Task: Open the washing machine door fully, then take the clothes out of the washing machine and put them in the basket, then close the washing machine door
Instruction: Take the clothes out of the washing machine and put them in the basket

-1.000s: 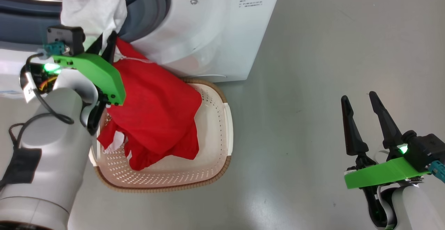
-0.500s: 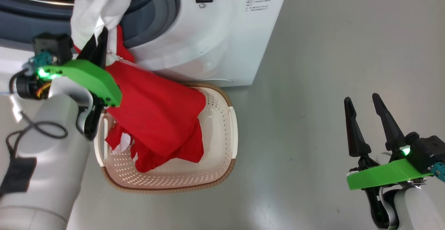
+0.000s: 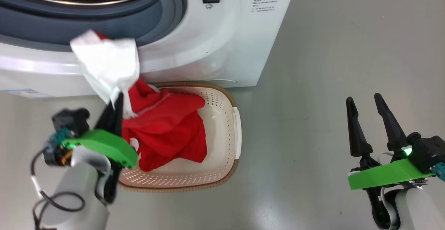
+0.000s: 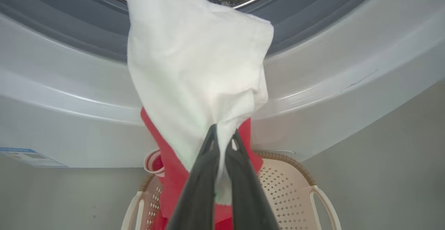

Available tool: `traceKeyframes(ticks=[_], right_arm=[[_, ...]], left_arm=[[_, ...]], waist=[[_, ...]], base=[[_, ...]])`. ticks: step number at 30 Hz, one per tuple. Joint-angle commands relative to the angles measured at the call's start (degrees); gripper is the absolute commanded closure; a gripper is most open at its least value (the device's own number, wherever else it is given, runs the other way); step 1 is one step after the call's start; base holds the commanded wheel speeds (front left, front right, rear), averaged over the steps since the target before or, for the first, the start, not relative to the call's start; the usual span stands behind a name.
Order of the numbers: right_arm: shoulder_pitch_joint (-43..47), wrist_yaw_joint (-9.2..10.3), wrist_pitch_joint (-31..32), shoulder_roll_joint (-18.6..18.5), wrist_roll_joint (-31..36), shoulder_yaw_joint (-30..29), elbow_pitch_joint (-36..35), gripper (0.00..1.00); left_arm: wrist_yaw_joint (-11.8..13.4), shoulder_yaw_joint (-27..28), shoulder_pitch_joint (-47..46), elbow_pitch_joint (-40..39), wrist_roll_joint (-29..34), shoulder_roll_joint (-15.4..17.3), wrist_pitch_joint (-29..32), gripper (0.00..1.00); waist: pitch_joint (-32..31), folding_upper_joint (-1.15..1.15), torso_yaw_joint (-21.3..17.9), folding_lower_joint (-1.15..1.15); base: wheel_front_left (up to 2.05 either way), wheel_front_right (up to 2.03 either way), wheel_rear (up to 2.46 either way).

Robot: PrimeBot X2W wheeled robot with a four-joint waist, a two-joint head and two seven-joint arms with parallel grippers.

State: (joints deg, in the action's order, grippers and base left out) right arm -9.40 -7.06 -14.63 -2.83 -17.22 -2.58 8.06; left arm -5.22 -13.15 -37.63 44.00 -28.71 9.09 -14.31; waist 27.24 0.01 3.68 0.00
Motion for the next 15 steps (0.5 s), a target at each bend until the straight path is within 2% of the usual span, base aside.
traceKeyframes(ticks=[1, 7, 15], right_arm=[[1.0, -0.43, -0.4, 0.0, 0.1, 1.4, -1.4, 0.0], [-0.1, -0.43, -0.4, 0.0, 0.1, 2.0, -1.6, 0.0], [-1.0, -0.43, -0.4, 0.0, 0.3, 1.5, -2.4, 0.0]], left_arm=[[0.2, 1.9, 1.7, -1.2, 0.6, 1.6, -0.7, 1.0], [-0.7, 1.5, 3.6, 3.3, 0.9, -0.2, -0.7, 1.0], [-2.0, -0.5, 0.0, 13.9, 0.6, -1.8, -0.7, 1.0]], waist=[[0.1, -0.01, 0.0, 0.0], [1.8, -0.01, -0.6, 0.0], [5.3, -0.01, -1.6, 0.0]], base=[[0.0, 0.0, 0.0], [0.0, 0.0, 0.0], [0.0, 0.0, 0.0]])
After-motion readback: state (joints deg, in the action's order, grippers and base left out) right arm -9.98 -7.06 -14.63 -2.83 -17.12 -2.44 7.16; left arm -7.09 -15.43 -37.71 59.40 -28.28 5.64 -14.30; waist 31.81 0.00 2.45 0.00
